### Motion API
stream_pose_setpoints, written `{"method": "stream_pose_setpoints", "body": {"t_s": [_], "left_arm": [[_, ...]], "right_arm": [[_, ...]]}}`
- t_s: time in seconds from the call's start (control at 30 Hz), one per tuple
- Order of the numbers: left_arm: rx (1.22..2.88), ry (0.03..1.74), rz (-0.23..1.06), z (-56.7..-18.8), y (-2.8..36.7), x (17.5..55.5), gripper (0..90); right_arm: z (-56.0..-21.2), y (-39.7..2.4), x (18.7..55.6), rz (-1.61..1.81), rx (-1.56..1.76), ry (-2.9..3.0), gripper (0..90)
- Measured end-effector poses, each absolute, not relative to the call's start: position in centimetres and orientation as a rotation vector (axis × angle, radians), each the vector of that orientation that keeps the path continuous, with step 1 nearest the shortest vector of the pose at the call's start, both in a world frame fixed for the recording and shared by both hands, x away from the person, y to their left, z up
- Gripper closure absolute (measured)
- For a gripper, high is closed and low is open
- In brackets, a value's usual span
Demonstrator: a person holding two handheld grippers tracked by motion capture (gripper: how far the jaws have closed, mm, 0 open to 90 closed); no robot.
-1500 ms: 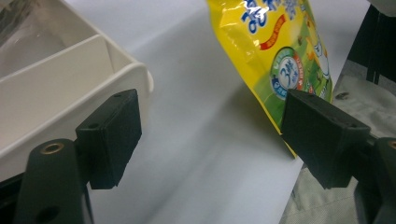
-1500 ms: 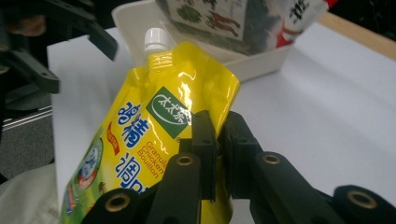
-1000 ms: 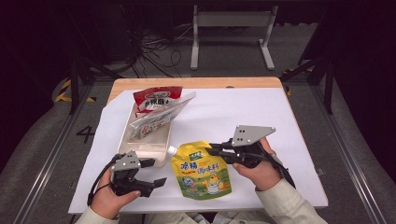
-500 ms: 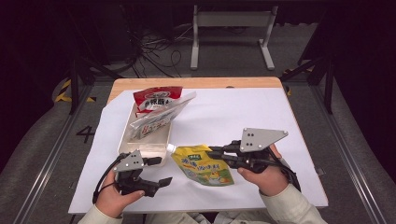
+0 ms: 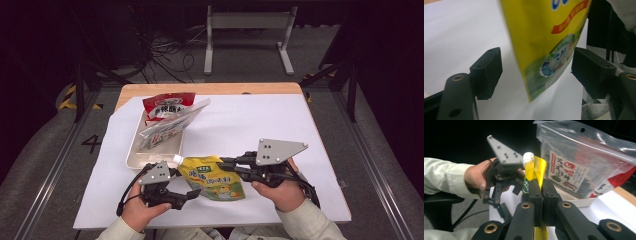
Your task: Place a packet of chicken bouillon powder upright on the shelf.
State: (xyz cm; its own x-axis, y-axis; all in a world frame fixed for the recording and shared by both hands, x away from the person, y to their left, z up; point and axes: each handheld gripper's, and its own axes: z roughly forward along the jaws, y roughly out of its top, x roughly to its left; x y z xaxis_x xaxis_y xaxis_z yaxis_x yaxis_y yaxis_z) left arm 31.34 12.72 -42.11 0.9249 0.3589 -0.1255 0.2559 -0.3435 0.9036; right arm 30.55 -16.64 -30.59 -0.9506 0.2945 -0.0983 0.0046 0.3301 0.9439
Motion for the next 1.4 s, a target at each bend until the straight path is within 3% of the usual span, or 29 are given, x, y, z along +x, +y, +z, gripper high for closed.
{"method": "stream_pose_setpoints", "body": {"t_s": [0.23,0.37,0.47,0.7,1.0,1.4], "left_arm": [[1.918,0.378,0.165,-42.0,11.9,31.3,37.7],[1.905,0.354,0.146,-41.6,12.3,31.3,60.4],[1.893,0.354,0.118,-41.3,12.7,31.2,71.2],[1.925,0.374,0.116,-40.5,13.1,30.9,75.7],[2.033,0.342,0.149,-38.8,13.5,30.5,78.0],[2.047,0.332,0.173,-36.7,15.3,30.4,78.1]], "right_arm": [[-31.2,-16.7,31.0,1.676,0.314,2.322,86.6],[-31.4,-16.8,31.2,1.678,0.348,2.313,86.4],[-31.4,-16.9,31.2,1.689,0.351,2.298,86.1],[-31.3,-17.1,31.3,1.686,0.366,2.304,82.1],[-31.0,-18.0,31.4,1.653,0.412,2.292,62.4],[-29.9,-21.2,31.6,1.646,0.495,2.278,57.4]]}}
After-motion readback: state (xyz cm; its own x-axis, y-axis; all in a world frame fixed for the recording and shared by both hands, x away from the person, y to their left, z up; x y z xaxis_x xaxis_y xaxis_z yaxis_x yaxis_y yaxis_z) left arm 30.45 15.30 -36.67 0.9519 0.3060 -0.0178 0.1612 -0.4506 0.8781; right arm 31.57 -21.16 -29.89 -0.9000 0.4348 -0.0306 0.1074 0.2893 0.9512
